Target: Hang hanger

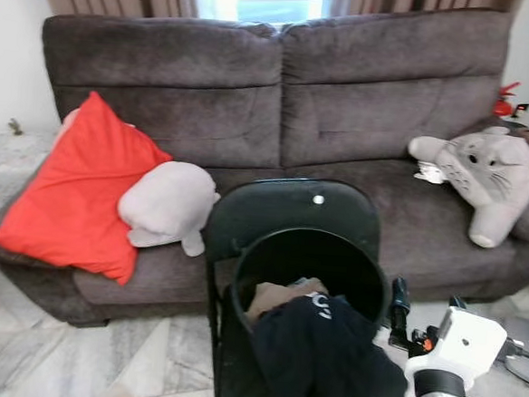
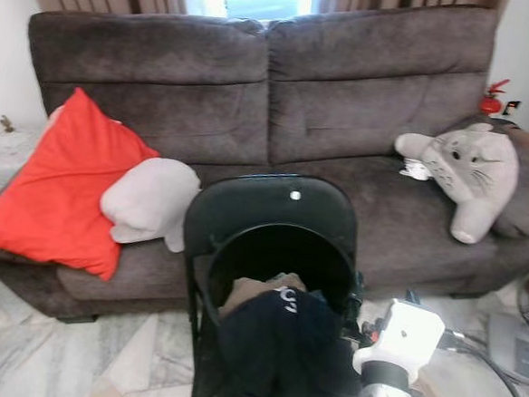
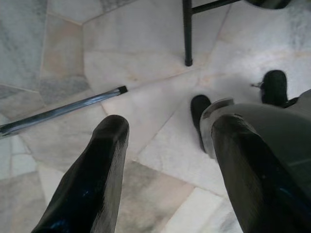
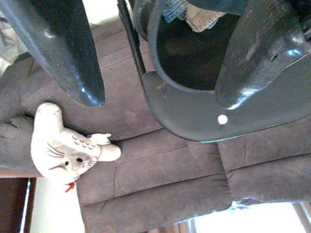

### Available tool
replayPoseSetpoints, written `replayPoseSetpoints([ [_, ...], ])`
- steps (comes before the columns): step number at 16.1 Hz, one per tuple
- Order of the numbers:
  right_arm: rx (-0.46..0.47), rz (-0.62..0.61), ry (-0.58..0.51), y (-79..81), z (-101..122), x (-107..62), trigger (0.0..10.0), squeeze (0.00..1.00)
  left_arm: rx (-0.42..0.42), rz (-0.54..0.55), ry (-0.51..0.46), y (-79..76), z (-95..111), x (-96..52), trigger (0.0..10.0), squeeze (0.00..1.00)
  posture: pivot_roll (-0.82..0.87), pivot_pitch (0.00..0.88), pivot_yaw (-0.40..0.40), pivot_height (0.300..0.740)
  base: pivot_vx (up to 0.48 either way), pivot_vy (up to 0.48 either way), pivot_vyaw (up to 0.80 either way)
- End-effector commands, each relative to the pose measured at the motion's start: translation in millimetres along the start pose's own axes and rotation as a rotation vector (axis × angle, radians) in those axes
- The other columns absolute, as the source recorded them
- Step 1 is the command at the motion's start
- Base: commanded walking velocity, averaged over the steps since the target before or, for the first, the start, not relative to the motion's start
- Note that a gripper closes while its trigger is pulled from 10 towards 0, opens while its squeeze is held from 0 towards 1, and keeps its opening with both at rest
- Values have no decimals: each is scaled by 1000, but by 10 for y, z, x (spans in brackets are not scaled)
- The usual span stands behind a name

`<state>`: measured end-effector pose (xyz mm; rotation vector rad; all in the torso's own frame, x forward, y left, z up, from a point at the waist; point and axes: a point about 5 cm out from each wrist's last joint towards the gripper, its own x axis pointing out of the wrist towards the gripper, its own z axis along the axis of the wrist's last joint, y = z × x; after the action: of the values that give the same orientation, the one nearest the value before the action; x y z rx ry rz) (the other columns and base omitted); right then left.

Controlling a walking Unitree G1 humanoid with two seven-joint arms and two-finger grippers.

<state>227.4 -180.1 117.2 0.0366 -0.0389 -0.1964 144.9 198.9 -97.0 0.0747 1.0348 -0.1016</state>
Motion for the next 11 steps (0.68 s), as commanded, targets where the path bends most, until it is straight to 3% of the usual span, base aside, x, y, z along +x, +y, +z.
replayPoseSetpoints([
  [1, -6, 12, 0, 32, -22, 13, 10000, 0, -31, 39, 15, 52, -25, -9, 10000, 0, -62, 0, 100, 740, 0, 0, 0],
  [4, -37, 9, -12, 36, -36, -20, 10000, 0, -101, 104, -46, 64, 17, -10, 10000, 0, -81, 0, 102, 740, 0, 0, 0],
  [8, -75, -46, 68, -81, -259, -167, 10000, 0, -146, 136, -84, 47, 43, -9, 10000, 0, -85, 0, 101, 740, 0, 0, 0],
  [11, -90, -68, 48, -159, -234, -79, 10000, 0, -201, 140, -103, 13, 36, -8, 10000, 0, -91, 0, 78, 740, 0, 0, 0],
])
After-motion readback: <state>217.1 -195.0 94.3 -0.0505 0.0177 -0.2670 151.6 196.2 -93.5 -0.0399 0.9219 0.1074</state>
